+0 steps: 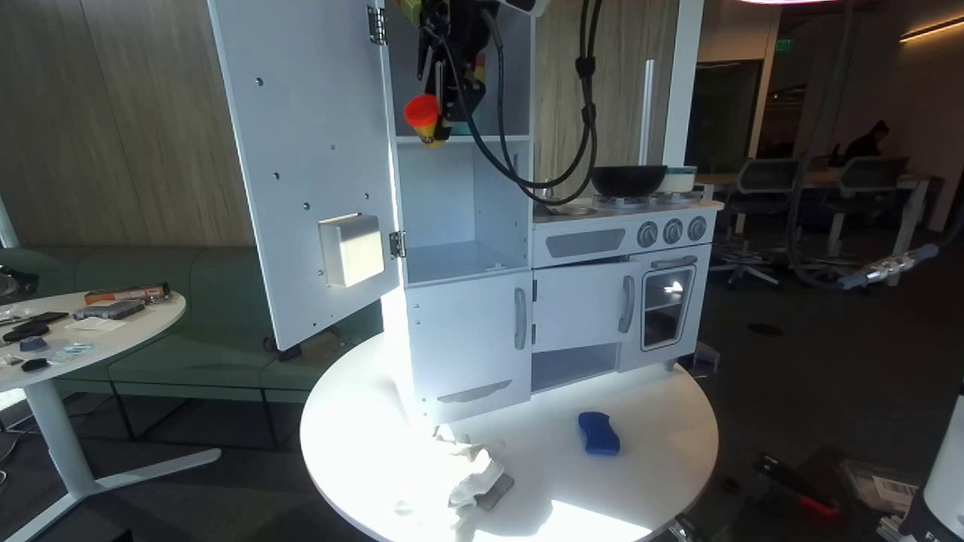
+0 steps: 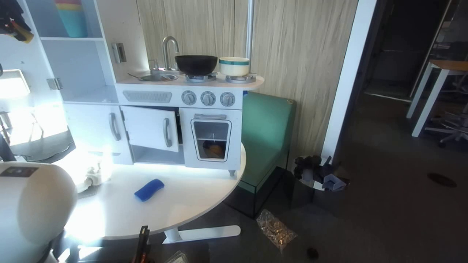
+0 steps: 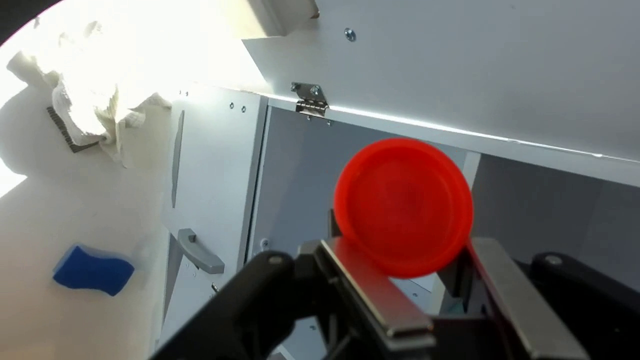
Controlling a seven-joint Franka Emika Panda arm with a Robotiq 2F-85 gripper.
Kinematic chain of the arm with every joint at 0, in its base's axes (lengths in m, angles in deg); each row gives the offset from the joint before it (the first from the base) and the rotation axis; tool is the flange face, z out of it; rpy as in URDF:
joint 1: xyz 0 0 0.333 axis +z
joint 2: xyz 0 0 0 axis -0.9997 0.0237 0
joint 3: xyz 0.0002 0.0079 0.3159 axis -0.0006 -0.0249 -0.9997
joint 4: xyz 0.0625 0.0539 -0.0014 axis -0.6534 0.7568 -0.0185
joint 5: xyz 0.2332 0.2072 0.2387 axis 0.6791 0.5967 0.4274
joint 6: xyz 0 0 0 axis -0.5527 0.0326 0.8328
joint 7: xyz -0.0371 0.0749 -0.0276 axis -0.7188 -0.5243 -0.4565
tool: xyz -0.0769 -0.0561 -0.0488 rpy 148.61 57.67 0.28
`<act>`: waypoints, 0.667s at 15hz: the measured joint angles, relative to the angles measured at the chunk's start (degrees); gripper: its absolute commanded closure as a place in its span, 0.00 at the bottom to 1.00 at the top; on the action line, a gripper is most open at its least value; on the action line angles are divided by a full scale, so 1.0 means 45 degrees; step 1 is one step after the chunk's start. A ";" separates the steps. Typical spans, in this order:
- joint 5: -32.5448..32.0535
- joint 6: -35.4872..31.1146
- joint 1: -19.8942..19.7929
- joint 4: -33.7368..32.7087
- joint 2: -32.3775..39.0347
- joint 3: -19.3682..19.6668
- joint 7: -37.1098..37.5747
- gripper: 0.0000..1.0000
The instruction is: Open the cabinet door and move the objects from the lower shelf onto the top shelf
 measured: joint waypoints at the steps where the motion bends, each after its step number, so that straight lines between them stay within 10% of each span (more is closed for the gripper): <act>1: 0.0014 -0.0030 -0.0087 -0.0008 0.0085 0.0057 0.0349 0.81; 10: 0.0105 -0.1146 -0.0483 0.0185 -0.0154 0.0880 0.2822 0.81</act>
